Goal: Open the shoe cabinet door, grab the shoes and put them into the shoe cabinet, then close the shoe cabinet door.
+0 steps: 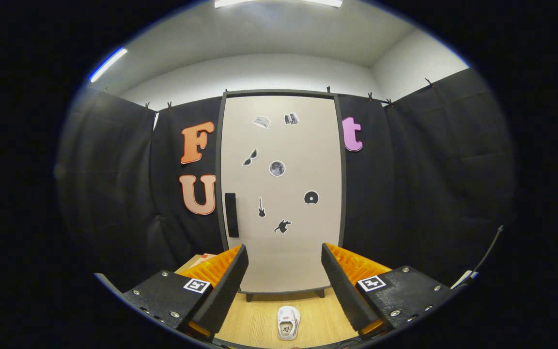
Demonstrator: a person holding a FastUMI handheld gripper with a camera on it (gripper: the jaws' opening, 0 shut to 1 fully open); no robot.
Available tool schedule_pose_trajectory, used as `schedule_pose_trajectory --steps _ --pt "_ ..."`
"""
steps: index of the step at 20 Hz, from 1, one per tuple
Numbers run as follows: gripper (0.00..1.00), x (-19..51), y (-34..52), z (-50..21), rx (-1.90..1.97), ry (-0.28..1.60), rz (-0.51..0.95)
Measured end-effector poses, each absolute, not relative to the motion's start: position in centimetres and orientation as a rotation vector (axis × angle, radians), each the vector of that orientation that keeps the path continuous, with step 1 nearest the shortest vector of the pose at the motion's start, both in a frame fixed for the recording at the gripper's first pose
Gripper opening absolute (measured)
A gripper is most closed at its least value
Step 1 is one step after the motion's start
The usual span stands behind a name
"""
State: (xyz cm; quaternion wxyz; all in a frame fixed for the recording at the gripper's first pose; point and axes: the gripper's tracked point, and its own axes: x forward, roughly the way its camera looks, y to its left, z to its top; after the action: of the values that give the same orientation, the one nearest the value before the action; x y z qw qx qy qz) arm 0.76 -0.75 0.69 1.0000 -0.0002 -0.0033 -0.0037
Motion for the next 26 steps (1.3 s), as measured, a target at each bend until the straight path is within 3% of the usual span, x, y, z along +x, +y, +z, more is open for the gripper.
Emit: schedule_pose_trajectory --steps 11,26 --pt "0.95 5.1 3.4 0.5 0.007 0.0 0.068" --pt "0.95 22.1 14.0 -1.1 0.011 0.007 0.168"
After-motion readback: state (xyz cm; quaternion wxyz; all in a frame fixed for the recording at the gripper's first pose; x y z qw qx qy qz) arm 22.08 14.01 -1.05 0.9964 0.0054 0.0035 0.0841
